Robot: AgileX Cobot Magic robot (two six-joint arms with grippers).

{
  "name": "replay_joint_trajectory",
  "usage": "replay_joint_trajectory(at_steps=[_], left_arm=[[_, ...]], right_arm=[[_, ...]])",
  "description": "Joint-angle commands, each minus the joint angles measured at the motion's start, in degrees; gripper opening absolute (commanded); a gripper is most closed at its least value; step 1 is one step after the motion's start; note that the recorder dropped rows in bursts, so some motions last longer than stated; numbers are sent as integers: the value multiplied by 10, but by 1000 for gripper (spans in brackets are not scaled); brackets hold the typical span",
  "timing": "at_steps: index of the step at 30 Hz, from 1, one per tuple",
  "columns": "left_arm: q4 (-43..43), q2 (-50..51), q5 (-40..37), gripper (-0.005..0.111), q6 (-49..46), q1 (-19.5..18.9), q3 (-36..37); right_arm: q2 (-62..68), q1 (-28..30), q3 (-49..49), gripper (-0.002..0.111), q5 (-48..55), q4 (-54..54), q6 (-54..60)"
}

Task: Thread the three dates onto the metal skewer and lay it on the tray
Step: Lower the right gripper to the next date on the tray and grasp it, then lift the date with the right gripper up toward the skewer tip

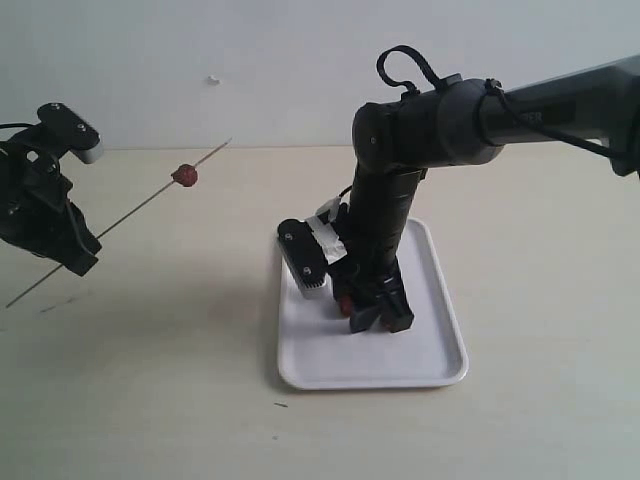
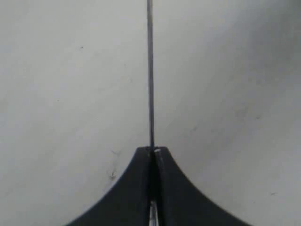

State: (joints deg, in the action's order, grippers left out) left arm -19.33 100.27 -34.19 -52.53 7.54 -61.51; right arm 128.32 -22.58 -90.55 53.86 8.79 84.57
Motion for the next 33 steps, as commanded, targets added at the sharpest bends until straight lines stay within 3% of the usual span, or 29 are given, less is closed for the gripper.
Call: replay_joint_trajectory(at_steps=[1,17,23,33], left_arm=[[-5,-6,6,0,4,-2,2],[-5,-6,6,0,4,-2,2],[-7,-6,6,0,4,-2,2],[-22,-6,6,0,4,-2,2]], right_arm=[[9,-1,2,42,-3,-6,-17],[9,-1,2,31,-3,-3,-56],[6,-1,2,31,-2,-3,-148],[-36,1,-29,31,11,-3,-404]])
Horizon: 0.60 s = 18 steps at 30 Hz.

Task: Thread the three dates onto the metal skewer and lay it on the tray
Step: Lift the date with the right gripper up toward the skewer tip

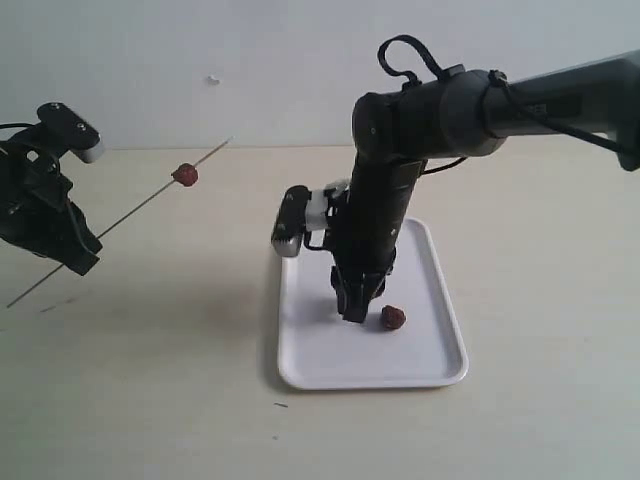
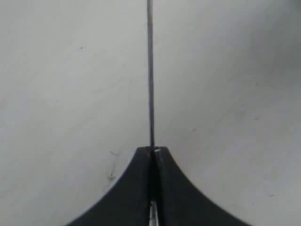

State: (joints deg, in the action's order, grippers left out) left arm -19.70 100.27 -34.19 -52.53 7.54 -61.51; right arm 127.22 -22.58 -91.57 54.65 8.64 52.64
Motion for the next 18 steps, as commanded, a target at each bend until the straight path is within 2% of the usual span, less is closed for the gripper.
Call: replay_joint_trajectory(at_steps=[1,9,14,18], left_arm=[[-24,-6,6,0,4,-2,2],[-63,-6,-18,0,4,-1,2],[-67,-6,-45,0,47,-1,2],[-74,-6,-55,0,52,-1,6]], right_arm=[[-29,1,-23,31,1,0,-110],[-39,1,-48,31,-95,4,-359],[-39,1,-48,31,-182,4,-551],[-39,1,-48,31,-232,33,-615]])
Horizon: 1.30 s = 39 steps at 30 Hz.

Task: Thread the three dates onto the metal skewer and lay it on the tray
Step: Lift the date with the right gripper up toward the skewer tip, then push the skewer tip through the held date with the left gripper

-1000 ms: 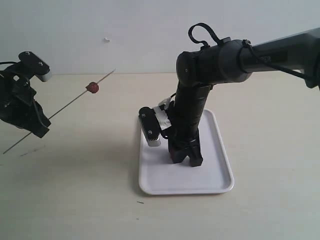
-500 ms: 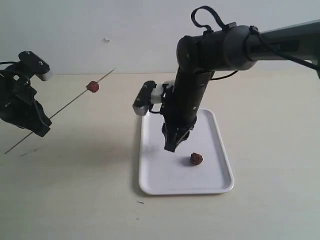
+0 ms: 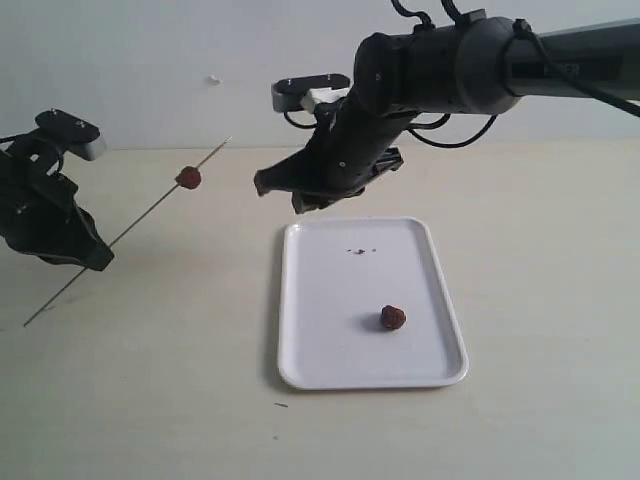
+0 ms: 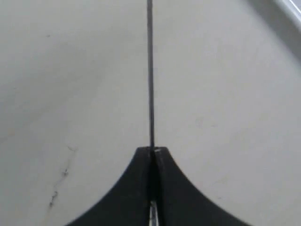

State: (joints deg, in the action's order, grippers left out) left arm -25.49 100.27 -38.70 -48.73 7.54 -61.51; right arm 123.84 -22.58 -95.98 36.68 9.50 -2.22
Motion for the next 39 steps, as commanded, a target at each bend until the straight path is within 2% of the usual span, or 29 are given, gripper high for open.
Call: replay_joint_trajectory(at_steps=[1,8,16,20,26,29,39], left_arm=[[-23,-6,-10,0,14,-1,10],[-72,-6,-16,0,14,-1,25],[-131,-6,-67,0,12,-1,30],[-166,-6,-82,0,-16,-1,30],[-268,-6,-123,0,-112,-1,30],[-292,-6,-145,0,-141,-1,30],[-303,-6,-135,0,-126,-1,30]], right_arm=[[-5,1,-4,31,-71,41,-73],[-5,1,-4,31,-187,163,-75],[-5,1,-4,31,-276,175,-146],[-5,1,-4,31,-290,175,-167],[-5,1,-4,31,-291,175,-175],[-5,1,-4,31,-291,175,-175],[-5,1,-4,31,-291,175,-175]])
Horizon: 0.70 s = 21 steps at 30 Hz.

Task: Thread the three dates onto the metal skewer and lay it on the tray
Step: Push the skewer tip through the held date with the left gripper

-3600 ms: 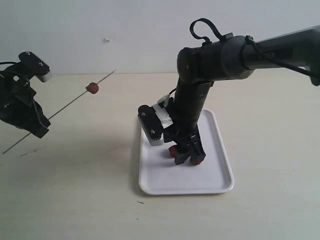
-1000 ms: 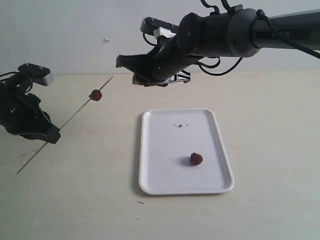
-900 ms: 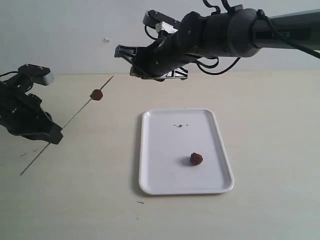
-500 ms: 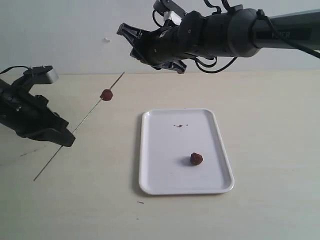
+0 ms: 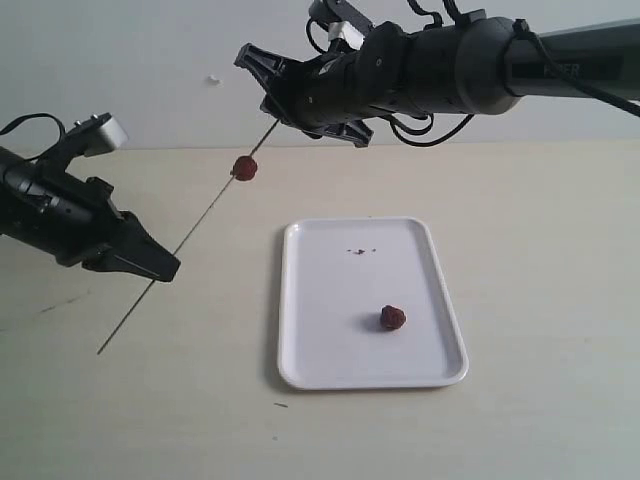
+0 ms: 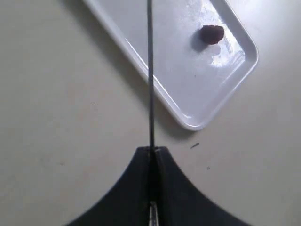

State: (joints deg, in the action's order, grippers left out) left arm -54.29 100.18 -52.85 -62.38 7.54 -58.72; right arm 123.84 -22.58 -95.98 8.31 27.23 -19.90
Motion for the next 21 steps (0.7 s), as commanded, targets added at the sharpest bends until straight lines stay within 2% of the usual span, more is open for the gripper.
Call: replay_joint_trajectory(at_steps=[1,17,21], left_arm=[[-14,-5,10,0,15,-1,2],[-5,6,27,0,23,-1,2],[-39,25,33,0,-7,-1,1]], right_arm=[[-5,1,-4,31,-7,-2,2],[-5,1,-4,31,1,17,2],[-5,1,-4,31,6,17,2]])
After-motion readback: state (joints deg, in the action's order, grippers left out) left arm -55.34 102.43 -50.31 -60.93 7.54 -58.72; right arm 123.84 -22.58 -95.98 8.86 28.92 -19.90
